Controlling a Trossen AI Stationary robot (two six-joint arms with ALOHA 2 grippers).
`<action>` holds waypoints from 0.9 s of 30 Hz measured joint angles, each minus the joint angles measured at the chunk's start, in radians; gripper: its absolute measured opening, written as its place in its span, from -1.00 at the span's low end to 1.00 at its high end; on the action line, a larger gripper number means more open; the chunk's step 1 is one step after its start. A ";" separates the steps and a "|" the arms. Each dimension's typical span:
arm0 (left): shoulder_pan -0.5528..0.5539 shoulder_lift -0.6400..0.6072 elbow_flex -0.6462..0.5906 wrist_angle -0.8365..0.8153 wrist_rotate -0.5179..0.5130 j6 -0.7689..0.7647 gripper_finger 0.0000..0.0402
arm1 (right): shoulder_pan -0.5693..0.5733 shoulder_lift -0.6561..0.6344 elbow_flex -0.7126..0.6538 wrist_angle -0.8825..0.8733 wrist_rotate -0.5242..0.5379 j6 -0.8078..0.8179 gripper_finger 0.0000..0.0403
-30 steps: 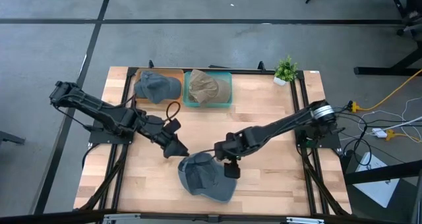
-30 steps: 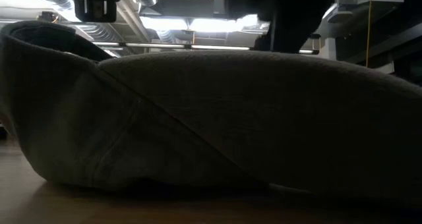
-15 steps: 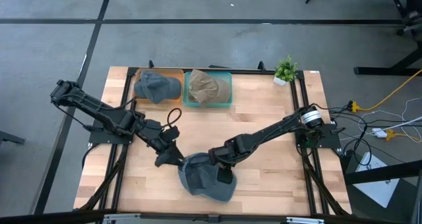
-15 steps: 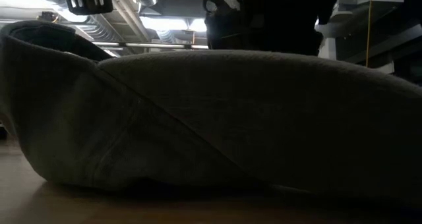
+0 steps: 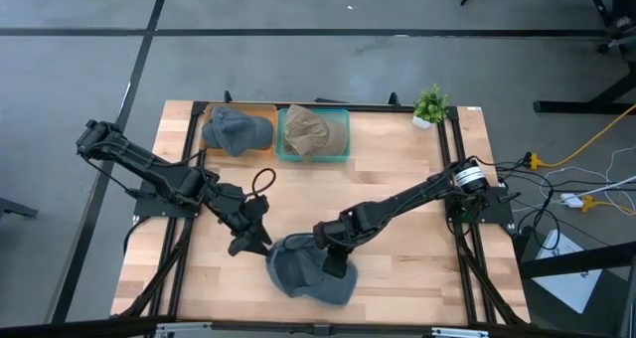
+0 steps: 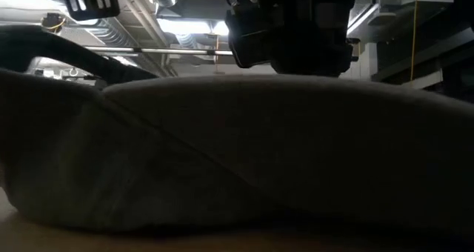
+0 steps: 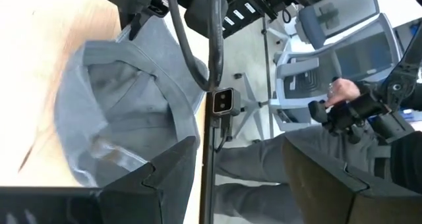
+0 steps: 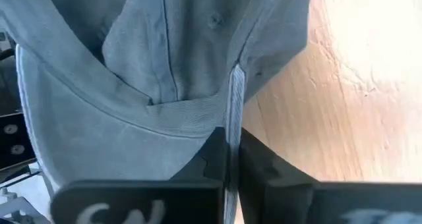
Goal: Pick & Place hat
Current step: Put the gray cap into the orange bin
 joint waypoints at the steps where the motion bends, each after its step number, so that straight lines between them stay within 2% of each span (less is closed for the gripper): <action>1: 0.000 0.000 0.000 0.000 0.000 0.009 0.08 | 0.000 0.000 0.000 -0.001 0.000 0.001 -0.93; 5: 0.001 0.000 0.000 0.000 -0.001 0.022 0.08 | 0.000 -0.002 0.000 -0.008 0.005 0.009 -0.85; 10: 0.001 0.000 0.000 -0.001 -0.001 0.039 0.08 | 0.000 -0.050 0.000 -0.062 0.033 -0.010 -0.94; 13: 0.001 0.000 0.000 0.002 -0.005 0.034 0.08 | 0.004 -0.108 0.000 -0.148 0.111 -0.021 -0.92; 16: 0.001 -0.013 0.000 0.021 -0.047 0.039 0.08 | 0.016 -0.184 0.000 -0.267 0.232 -0.029 -0.92; 22: 0.006 -0.082 0.000 0.069 -0.254 0.120 0.08 | 0.072 -0.333 -0.001 -0.447 0.519 -0.115 -0.93; 27: 0.025 -0.143 0.000 0.120 -0.500 0.160 0.08 | 0.120 -0.440 0.000 -0.461 0.750 -0.164 -0.92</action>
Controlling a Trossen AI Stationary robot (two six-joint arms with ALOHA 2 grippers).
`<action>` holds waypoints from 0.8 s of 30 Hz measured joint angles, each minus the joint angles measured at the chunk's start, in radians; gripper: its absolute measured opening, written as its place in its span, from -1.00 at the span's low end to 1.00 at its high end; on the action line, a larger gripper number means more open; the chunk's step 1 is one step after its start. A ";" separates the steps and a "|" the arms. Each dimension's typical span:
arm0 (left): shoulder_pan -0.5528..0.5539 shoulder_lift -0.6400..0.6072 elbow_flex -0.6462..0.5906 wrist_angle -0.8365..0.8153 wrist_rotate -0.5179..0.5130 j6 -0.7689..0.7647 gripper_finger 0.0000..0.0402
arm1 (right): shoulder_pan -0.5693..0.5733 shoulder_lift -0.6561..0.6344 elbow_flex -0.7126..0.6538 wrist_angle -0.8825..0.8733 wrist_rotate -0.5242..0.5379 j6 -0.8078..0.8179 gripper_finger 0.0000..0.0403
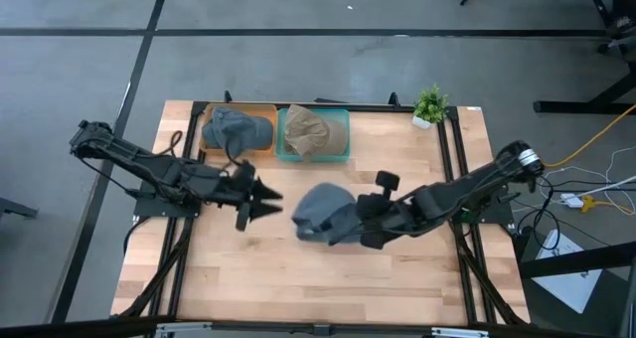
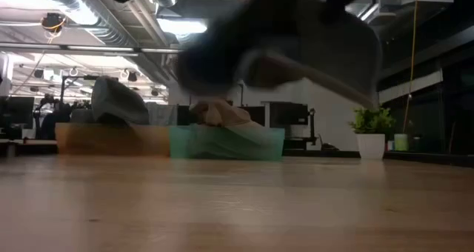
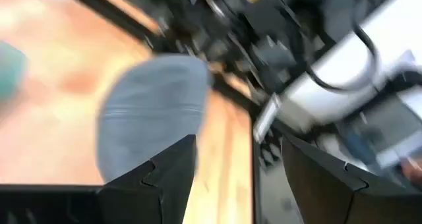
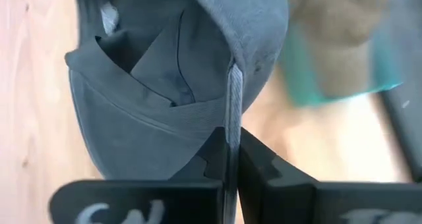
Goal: Pick & Place hat
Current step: Put the gray cap into the orange bin
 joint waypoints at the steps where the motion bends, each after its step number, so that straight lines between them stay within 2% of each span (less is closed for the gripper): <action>1: 0.005 -0.007 0.000 0.009 -0.034 0.003 0.08 | 0.008 -0.018 0.000 0.001 0.032 -0.013 -0.92; 3: 0.019 -0.010 0.000 0.029 -0.066 0.014 0.08 | 0.018 -0.050 0.000 0.009 0.086 -0.048 -0.92; 8: 0.053 0.007 0.000 0.045 -0.015 0.028 0.08 | 0.035 -0.093 0.001 0.042 0.185 -0.153 -0.91; 15: 0.086 0.026 0.000 0.043 -0.017 0.002 0.08 | 0.031 -0.097 0.001 0.026 0.184 -0.239 -0.91; 20: 0.100 0.026 0.000 0.041 -0.037 0.000 0.08 | 0.015 -0.086 0.001 0.015 0.260 -0.341 -0.90; 24: 0.102 0.026 0.000 0.041 -0.076 0.000 0.08 | -0.013 -0.078 0.001 0.015 0.267 -0.407 -0.90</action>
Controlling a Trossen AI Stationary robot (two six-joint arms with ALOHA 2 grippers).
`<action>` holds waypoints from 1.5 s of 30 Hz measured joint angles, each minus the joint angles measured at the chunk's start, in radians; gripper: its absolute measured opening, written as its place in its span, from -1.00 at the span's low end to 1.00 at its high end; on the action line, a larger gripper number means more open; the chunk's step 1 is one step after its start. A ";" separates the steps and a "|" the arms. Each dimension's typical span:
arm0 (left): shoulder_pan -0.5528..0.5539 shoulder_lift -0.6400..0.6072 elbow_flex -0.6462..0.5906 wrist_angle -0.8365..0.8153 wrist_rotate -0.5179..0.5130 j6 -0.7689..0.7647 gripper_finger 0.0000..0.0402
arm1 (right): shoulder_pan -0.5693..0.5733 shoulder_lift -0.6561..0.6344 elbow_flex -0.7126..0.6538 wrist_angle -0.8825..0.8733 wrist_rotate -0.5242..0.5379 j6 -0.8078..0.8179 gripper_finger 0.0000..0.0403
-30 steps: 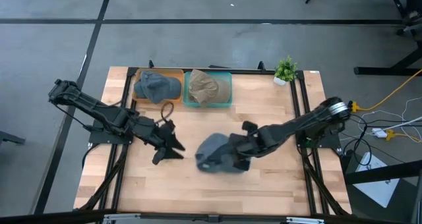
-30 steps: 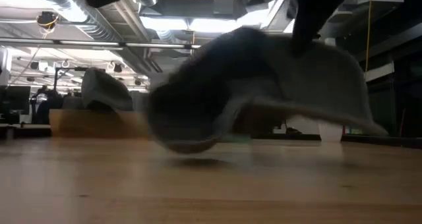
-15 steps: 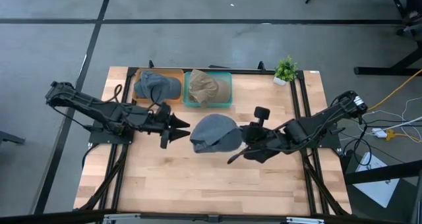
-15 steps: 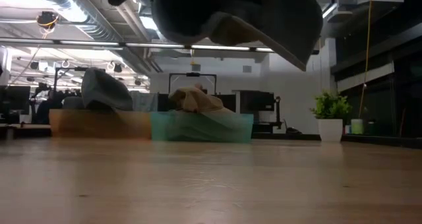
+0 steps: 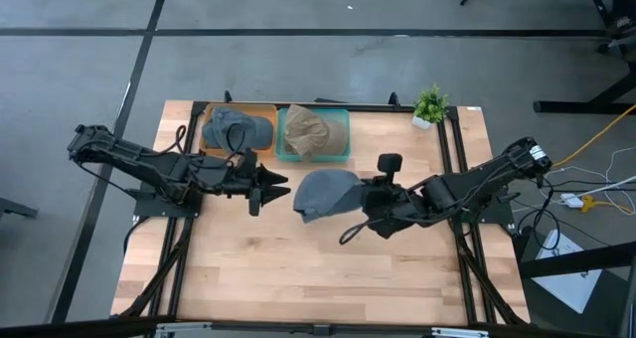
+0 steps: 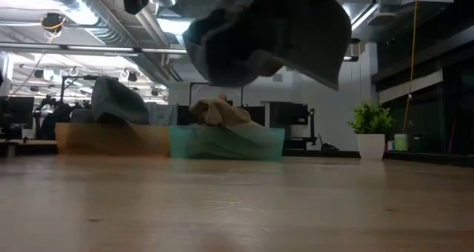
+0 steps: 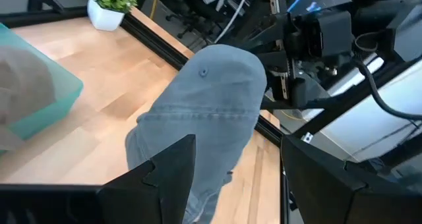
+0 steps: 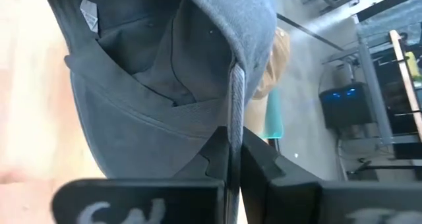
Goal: Pick & Place hat
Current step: Put the gray cap into the orange bin
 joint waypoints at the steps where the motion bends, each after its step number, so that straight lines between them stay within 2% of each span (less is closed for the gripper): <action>1: 0.000 0.000 0.000 0.000 -0.008 0.000 0.08 | -0.009 0.001 0.000 0.000 0.001 -0.009 -0.90; 8: 0.000 0.001 0.000 -0.001 -0.012 0.000 0.08 | -0.056 0.009 0.000 0.014 -0.011 -0.017 -0.90; 12: 0.000 0.001 0.000 -0.007 -0.011 0.000 0.08 | -0.077 0.009 0.000 0.016 -0.016 0.033 -0.90; 22: 0.000 0.001 0.000 -0.099 -0.019 -0.003 0.08 | -0.126 0.009 0.000 0.023 -0.048 0.069 -0.90; 27: -0.001 0.001 0.000 -0.124 -0.013 -0.082 0.08 | -0.125 0.009 0.000 0.023 -0.086 0.158 -0.90; 35: -0.001 0.001 0.000 -0.250 0.066 -0.196 0.08 | -0.125 0.015 0.000 0.026 -0.061 0.247 -0.92; 45: -0.001 0.001 0.000 -0.264 0.079 -0.178 0.08 | -0.131 0.079 0.000 0.098 -0.032 0.168 -0.91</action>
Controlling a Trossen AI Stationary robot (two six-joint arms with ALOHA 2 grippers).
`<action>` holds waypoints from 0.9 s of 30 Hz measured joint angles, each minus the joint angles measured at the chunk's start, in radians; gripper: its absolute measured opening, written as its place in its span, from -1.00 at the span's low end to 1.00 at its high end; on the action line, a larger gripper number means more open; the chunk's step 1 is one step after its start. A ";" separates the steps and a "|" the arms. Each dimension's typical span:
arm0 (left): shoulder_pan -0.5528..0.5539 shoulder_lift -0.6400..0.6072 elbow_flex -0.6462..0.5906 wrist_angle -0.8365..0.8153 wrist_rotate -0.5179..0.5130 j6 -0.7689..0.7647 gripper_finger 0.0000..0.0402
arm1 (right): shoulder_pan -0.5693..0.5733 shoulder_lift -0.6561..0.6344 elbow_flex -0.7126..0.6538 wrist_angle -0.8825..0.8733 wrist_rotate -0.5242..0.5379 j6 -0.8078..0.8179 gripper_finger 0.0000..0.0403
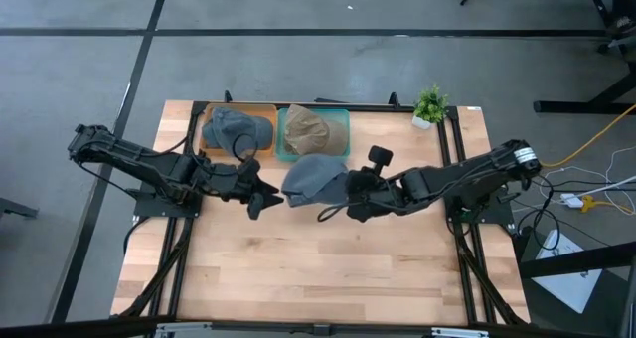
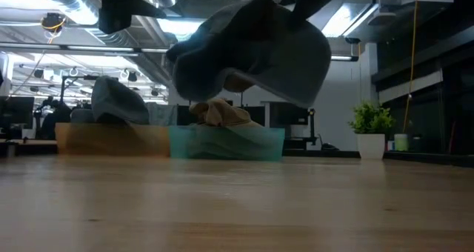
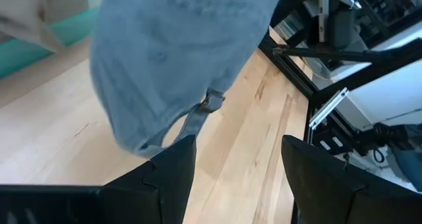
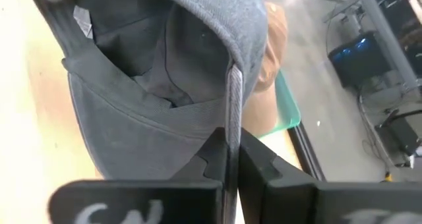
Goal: Pick & Place hat
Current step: Put the gray cap into the orange bin
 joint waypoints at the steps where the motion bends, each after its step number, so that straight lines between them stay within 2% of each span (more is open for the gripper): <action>1: 0.000 0.000 0.000 0.000 0.004 0.007 0.08 | -0.001 0.006 0.000 0.014 0.003 -0.014 -0.91; 9: -0.001 0.000 0.000 0.000 0.004 0.026 0.08 | -0.050 0.020 0.000 0.180 0.003 -0.138 -0.90; 17: 0.000 0.000 0.000 0.000 -0.032 0.077 0.08 | -0.073 0.020 0.000 0.197 -0.045 -0.116 -0.90; 20: 0.000 0.000 0.000 0.001 -0.025 0.187 0.08 | -0.072 0.020 0.000 0.211 -0.010 -0.145 -0.91; 24: 0.000 0.000 0.000 0.025 -0.014 0.425 0.08 | -0.073 0.020 0.000 0.218 0.029 -0.201 -0.91; 27: 0.000 0.000 0.000 0.064 -0.054 0.577 0.08 | -0.073 0.020 0.000 0.239 0.032 -0.236 -0.91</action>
